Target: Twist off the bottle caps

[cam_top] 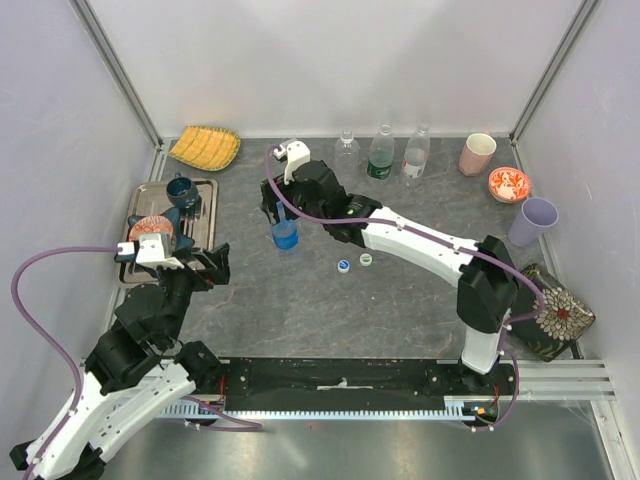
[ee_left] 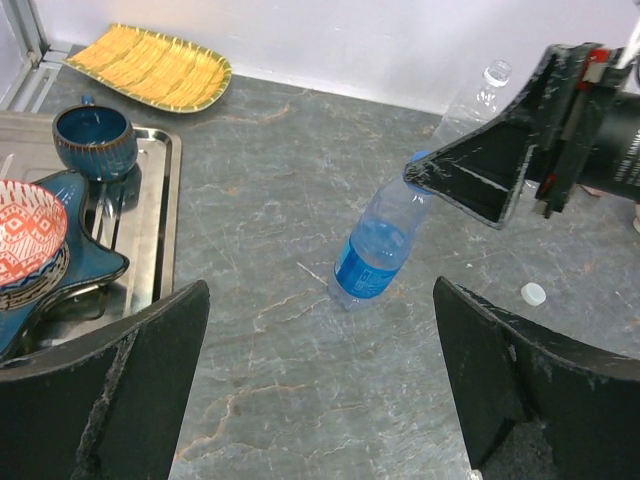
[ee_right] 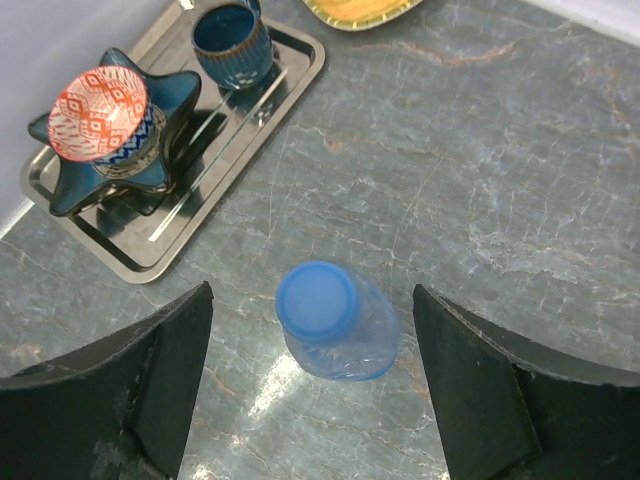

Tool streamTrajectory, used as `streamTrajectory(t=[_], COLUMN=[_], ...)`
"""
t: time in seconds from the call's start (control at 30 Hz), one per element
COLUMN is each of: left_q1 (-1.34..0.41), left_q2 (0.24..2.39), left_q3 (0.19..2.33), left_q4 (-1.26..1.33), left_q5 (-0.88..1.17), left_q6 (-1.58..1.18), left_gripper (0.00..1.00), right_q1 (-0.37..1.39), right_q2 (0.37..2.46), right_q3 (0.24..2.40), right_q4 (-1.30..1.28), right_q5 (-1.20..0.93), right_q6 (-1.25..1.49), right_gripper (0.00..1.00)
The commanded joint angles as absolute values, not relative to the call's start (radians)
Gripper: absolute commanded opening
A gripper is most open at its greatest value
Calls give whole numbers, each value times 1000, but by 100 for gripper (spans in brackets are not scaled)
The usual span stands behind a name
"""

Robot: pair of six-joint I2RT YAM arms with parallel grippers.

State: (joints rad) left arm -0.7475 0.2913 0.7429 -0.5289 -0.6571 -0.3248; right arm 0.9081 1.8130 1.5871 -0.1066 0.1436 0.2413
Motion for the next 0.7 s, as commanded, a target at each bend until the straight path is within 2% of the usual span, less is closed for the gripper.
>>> streamTrajectory(t=[0.0, 0.23, 0.37, 0.4, 0.53, 0.67], left_q1=[-746, -746, -746, -746, -746, -746], left_q2=[265, 252, 264, 268, 282, 287], left_q3=[761, 750, 746, 746, 746, 738], left_q4=[-572, -594, -588, -586, -580, -563], left_q5=[-684, -675, -673, -673, -663, -652], left_q6=[-388, -394, -396, -397, -394, -382], left_gripper=[100, 99, 100, 100, 100, 100], right_q1=[928, 928, 928, 930, 930, 930], right_q2=[1862, 1914, 1924, 1925, 1921, 1898], right_q3=[1673, 1678, 1678, 1677, 1655, 1623], right_q4=[-107, -114, -112, -112, -100, -77], right_q5=[147, 199, 233, 238, 268, 276], right_q6=[253, 252, 244, 242, 241, 239], right_gripper=[87, 84, 77, 74, 51, 37])
